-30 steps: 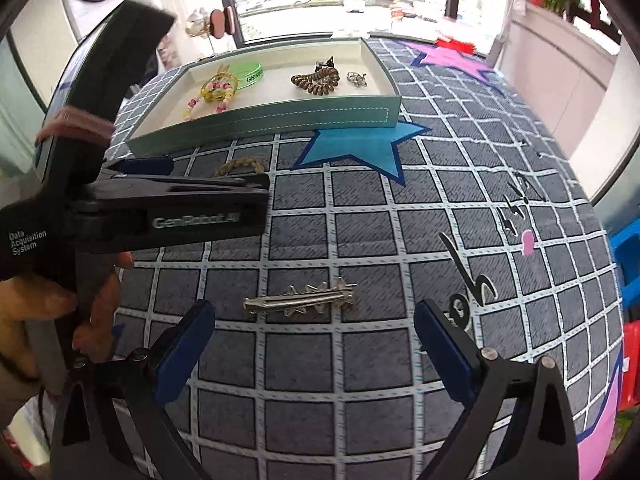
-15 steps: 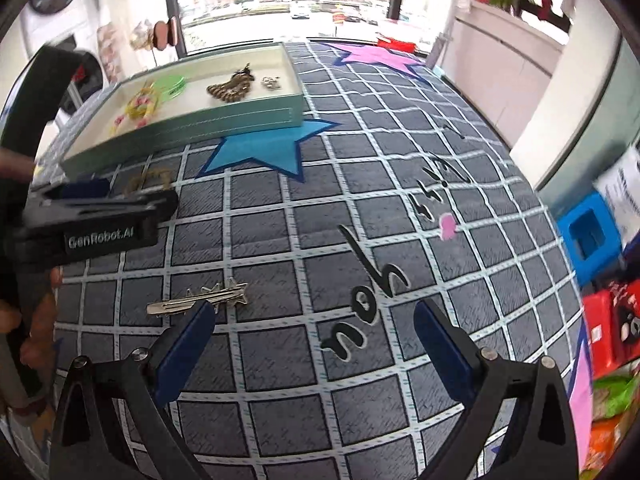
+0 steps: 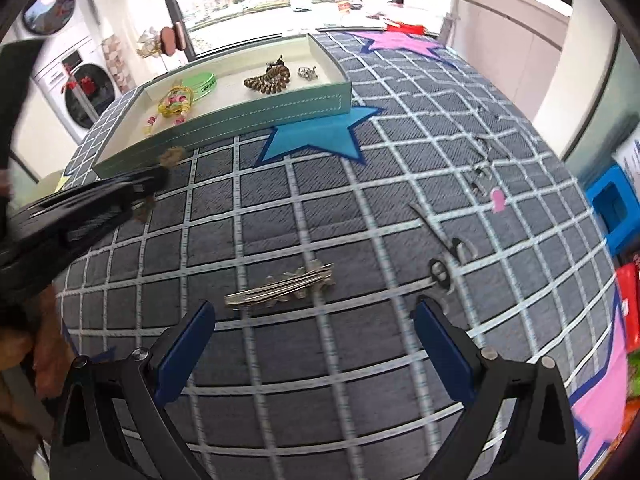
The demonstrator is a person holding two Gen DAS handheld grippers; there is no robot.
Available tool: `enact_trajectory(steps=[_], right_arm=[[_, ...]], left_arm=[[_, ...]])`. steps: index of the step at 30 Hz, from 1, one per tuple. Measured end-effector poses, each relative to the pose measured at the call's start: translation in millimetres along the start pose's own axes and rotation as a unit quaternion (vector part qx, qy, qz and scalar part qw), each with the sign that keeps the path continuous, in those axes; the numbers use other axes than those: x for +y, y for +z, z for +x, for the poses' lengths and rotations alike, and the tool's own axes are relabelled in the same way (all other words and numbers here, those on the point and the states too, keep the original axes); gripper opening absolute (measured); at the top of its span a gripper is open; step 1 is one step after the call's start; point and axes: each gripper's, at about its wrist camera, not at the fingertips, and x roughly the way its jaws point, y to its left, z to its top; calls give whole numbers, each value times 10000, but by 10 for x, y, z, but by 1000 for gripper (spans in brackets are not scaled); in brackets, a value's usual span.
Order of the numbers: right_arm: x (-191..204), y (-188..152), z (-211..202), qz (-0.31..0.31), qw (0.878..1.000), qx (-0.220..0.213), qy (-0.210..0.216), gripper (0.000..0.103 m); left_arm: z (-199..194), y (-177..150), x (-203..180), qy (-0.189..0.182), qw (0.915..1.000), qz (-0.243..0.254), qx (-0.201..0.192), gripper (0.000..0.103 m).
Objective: Organize jewelry
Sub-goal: 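Grasp the tan braided bracelet with the left tool while the right grasps the silver hair clip, then carry both into the tray and open the right tool while the left releases the braided bracelet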
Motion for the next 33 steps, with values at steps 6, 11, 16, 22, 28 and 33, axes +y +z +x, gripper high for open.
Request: enact_trajectory(steps=[6, 11, 16, 22, 28, 33], right_arm=[[131, -2, 77, 472, 9987, 107, -151, 85], [361, 14, 150, 136, 9980, 13, -625, 78], [338, 2, 70, -69, 9988, -48, -479, 21], [60, -30, 2, 280, 9992, -63, 272, 11], [-105, -49, -86, 389, 9974, -146, 585, 11], [-145, -19, -162, 365, 9967, -235, 684, 11]], left_arm=[[-215, -113, 274, 49, 9994, -311, -164, 23], [-257, -210, 304, 4, 9994, -320, -160, 23], [-291, -281, 290, -4, 9994, -299, -176, 23], [-335, -317, 307, -21, 9992, -341, -199, 23], [-348, -353, 304, -13, 9992, -349, -176, 23], [-362, -351, 289, -34, 9992, -364, -158, 23]])
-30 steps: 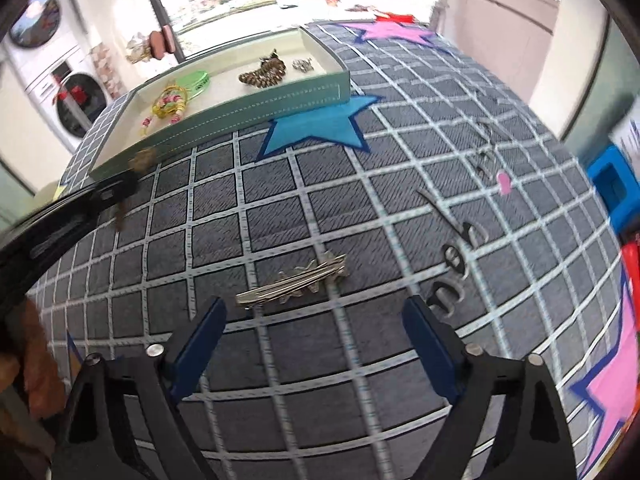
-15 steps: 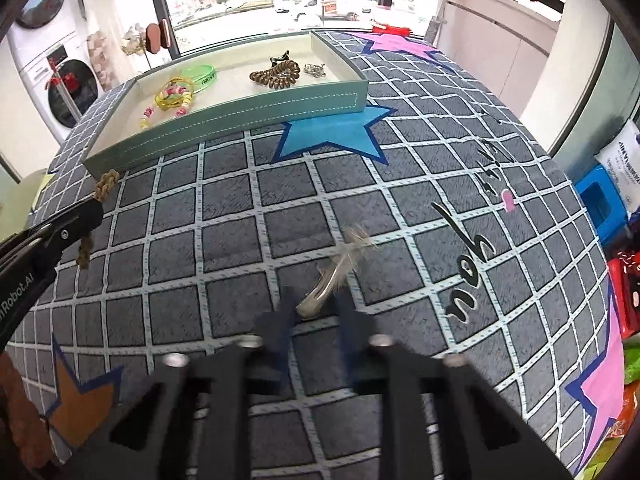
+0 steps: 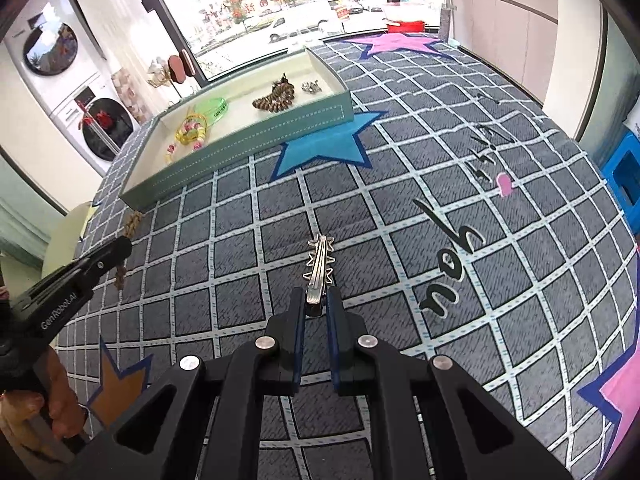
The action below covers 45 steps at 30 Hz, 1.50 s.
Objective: Organize jewelry
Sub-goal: 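Carry both into the tray and open the right tool while the left releases the braided bracelet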
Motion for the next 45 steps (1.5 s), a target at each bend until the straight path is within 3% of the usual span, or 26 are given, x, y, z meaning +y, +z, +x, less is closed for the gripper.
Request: enact_trajectory(steps=[5, 10, 11, 13, 16, 20, 21, 22, 30, 45], right_arm=[[-11, 4, 5, -84, 10000, 2, -47, 11], [8, -5, 152, -394, 9985, 337, -173, 13], [26, 2, 165, -462, 9981, 335, -227, 15], [59, 28, 187, -561, 9976, 294, -276, 33], [116, 72, 245, -691, 9966, 279, -357, 38], [182, 83, 271, -878, 9946, 285, -477, 33], [191, 73, 270, -943, 9937, 274, -548, 16], [198, 71, 270, -972, 9932, 273, -580, 11], [55, 134, 158, -572, 9981, 216, -66, 11], [64, 528, -159, -454, 9969, -180, 624, 11]], left_arm=[[-7, -3, -32, 24, 10000, 40, 13, 23], [-8, -16, -56, 48, 10000, 67, 35, 23], [-8, -19, -59, 54, 10000, 70, 37, 23], [-6, -22, -60, 62, 9999, 78, 46, 23], [0, -20, -62, 74, 9999, 84, 72, 23], [-4, -27, -72, 66, 9999, 102, 84, 23], [-2, -29, -75, 67, 9999, 107, 88, 23], [3, -26, -78, 69, 9999, 108, 92, 23], [2, -19, -88, 76, 9999, 125, 92, 23], [-118, 150, -32, -8, 10000, -40, -32, 23]])
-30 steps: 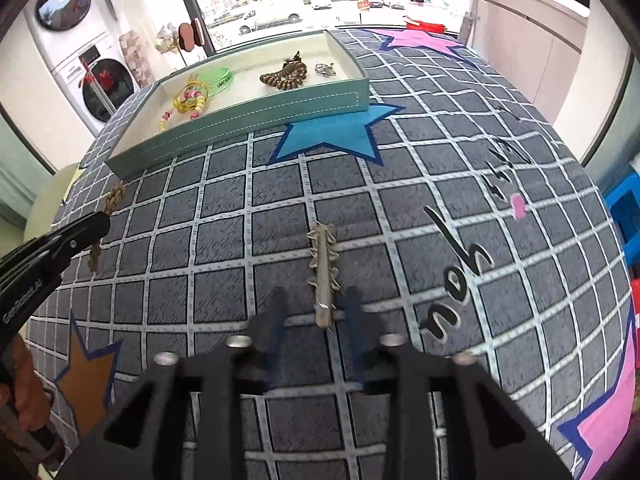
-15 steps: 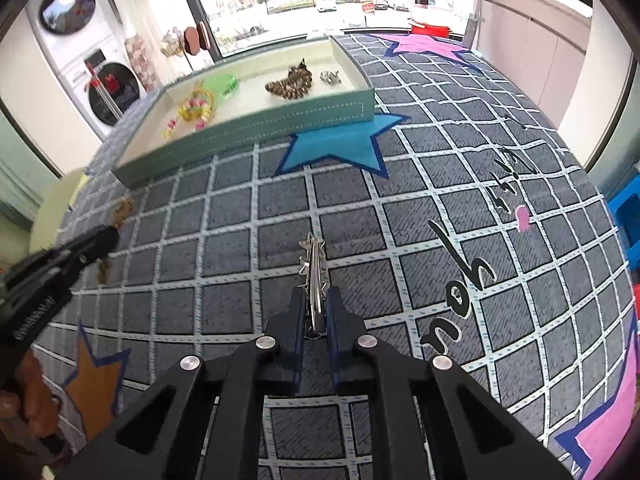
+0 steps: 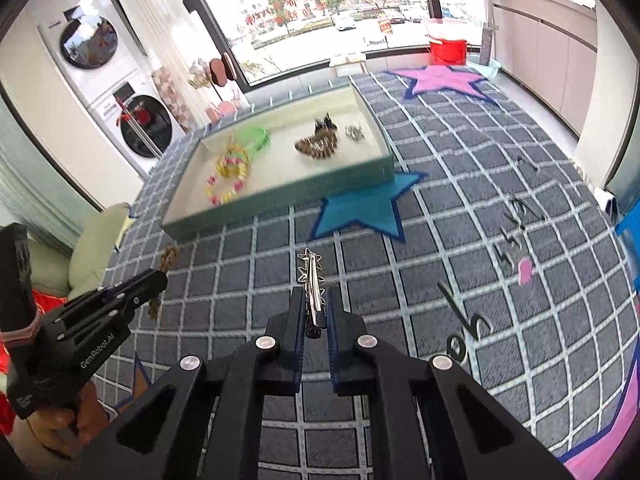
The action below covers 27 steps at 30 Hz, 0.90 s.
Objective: Organize jewelry
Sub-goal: 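Carry both into the tray and open the right tool while the left releases the braided bracelet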
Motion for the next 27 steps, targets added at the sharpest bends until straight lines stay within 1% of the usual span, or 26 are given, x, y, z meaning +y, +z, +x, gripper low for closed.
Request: enact_trajectory(steps=[5, 10, 15, 22, 27], right_arm=[[4, 180, -38, -49, 9999, -126, 85, 11], [-16, 433, -2, -32, 9996, -184, 215, 11], [44, 723, 49, -181, 9992, -267, 247, 11], [166, 1084, 283, -346, 9985, -242, 352, 11], [205, 1271, 509, -348, 9984, -165, 421, 11]], left_arm=[[-36, 155, 103, 29, 9999, -140, -88, 23], [-16, 329, 203, 45, 9996, -267, -121, 23], [58, 560, 237, 55, 9993, -307, -184, 23], [243, 882, 260, -4, 9990, -388, -209, 23], [447, 1041, 243, 59, 9992, -352, -157, 23]])
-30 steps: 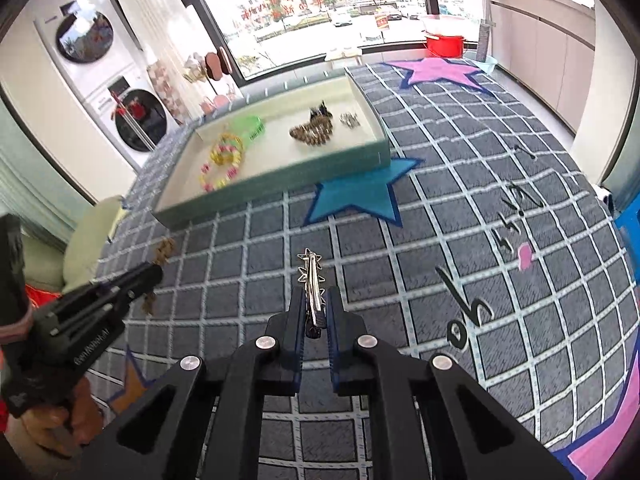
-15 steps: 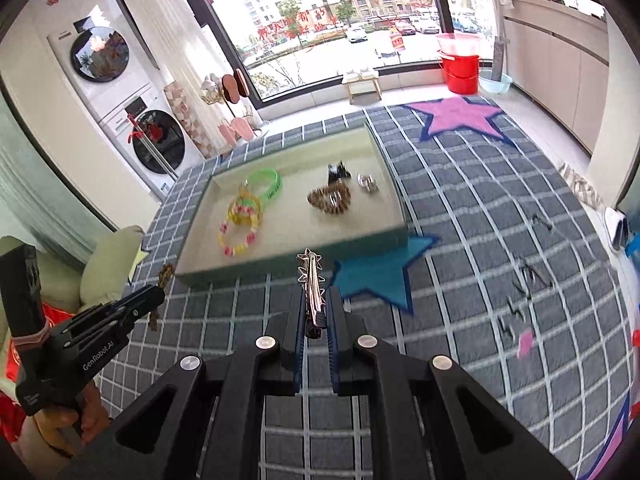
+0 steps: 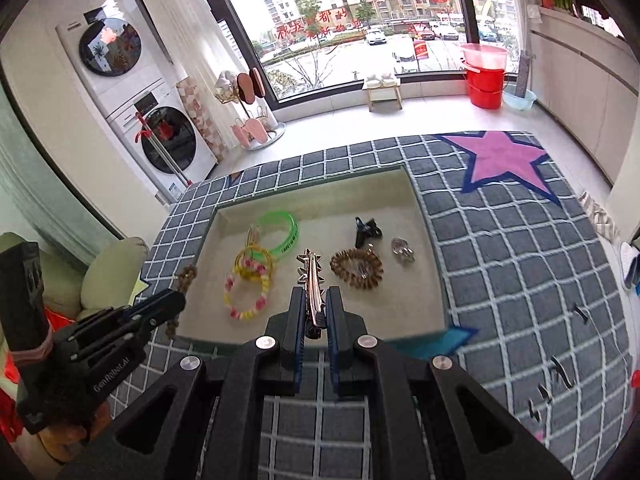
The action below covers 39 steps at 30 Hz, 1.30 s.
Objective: Organize jewelry
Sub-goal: 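Carry both into the tray and open the right tool while the left releases the braided bracelet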
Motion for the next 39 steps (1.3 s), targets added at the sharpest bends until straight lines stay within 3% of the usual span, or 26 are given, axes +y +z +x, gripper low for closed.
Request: enact_trajectory(steps=[8, 20, 33, 39], right_arm=[[-61, 172, 436, 71, 9998, 197, 9, 11], [-127, 170, 931, -103, 9986, 418, -291, 11], [-207, 63, 1124, -53, 9974, 579, -424, 11], [-240, 62, 1123, 43, 9973, 616, -389, 12]], left_arm=[[441, 153, 47, 210, 9996, -43, 183, 23], [929, 40, -5, 512, 9973, 259, 461, 23], [1044, -27, -134, 688, 9946, 581, 508, 23], [1035, -31, -137, 719, 9946, 503, 549, 23]])
